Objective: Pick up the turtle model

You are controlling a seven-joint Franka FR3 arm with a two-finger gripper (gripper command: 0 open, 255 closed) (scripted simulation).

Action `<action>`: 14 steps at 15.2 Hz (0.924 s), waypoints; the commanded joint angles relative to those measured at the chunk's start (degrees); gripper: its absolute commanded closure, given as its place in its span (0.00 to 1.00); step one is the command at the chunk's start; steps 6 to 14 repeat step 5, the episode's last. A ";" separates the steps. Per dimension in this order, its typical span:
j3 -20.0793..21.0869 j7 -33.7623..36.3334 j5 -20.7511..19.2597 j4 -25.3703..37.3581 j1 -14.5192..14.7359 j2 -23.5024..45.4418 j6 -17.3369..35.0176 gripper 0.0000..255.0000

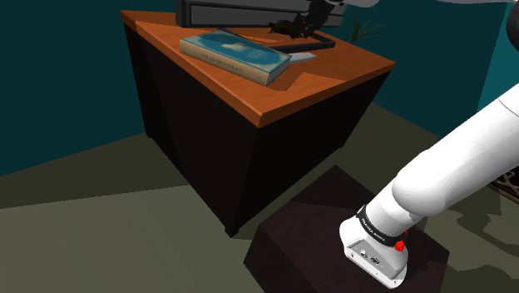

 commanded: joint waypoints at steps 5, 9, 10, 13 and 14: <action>0.07 0.08 -0.02 3.18 0.04 -0.02 -3.20 1.00; 0.07 0.08 -0.02 3.18 0.04 -0.02 -3.20 1.00; 0.07 0.08 -0.02 3.18 0.04 -0.02 -3.20 1.00; 0.07 0.08 -0.02 3.18 0.04 -0.02 -3.20 1.00; 0.07 0.08 -0.02 3.18 0.04 -0.02 -3.20 1.00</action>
